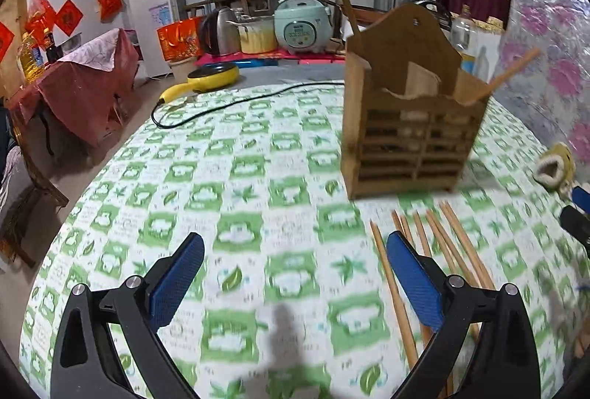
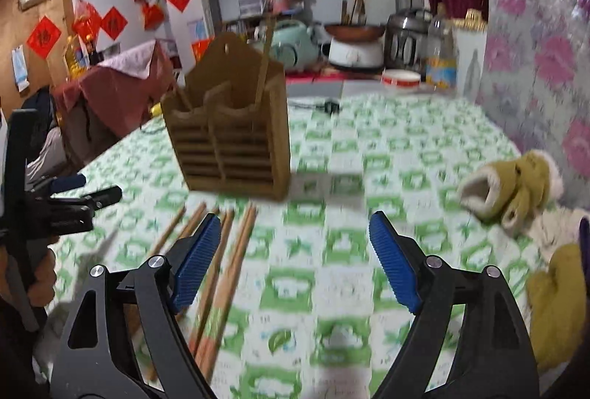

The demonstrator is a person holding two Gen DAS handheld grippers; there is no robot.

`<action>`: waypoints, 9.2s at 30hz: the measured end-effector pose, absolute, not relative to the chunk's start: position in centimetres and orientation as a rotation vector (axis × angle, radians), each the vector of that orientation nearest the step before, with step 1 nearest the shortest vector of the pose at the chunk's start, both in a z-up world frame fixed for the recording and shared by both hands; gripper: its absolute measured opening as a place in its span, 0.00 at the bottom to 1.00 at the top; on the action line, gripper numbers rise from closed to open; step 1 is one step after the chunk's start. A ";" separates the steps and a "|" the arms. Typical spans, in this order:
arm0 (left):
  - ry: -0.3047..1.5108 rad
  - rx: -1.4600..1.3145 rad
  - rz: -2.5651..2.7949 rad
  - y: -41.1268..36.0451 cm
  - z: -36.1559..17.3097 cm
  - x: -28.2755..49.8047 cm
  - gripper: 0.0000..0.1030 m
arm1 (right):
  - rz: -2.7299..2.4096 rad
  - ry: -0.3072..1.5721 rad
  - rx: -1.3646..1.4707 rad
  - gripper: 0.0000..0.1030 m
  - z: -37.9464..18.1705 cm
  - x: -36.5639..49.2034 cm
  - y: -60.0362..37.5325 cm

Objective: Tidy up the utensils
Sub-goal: 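Open both tools to release the chopsticks in the holder and withdraw, then move both open tools back over the loose chopsticks, then close the left tool on a chopstick while the right tool grasps another chopstick, then carry the chopstick in the left tool into the holder while the right tool inserts its chopstick, then open both tools to drop the chopsticks into the holder and withdraw, then move both open tools back over the remaining chopsticks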

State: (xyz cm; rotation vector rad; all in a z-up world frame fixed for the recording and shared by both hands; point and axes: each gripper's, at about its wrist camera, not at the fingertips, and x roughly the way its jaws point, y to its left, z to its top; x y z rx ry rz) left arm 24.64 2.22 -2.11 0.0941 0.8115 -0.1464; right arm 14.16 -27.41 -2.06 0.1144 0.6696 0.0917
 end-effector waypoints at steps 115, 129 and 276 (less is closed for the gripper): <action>0.983 0.087 -0.391 5.3 -4.8 15.7 0.06 | 0.270 0.930 0.030 0.06 -6.7 8.2 -27.2; 0.704 0.116 -0.381 2.3 8.8 19.2 0.06 | 0.237 0.543 0.047 0.06 7.9 10.9 -27.7; 1.080 0.140 -0.271 2.6 -7.8 22.8 0.94 | 0.072 0.812 0.195 0.89 -4.4 16.6 -28.9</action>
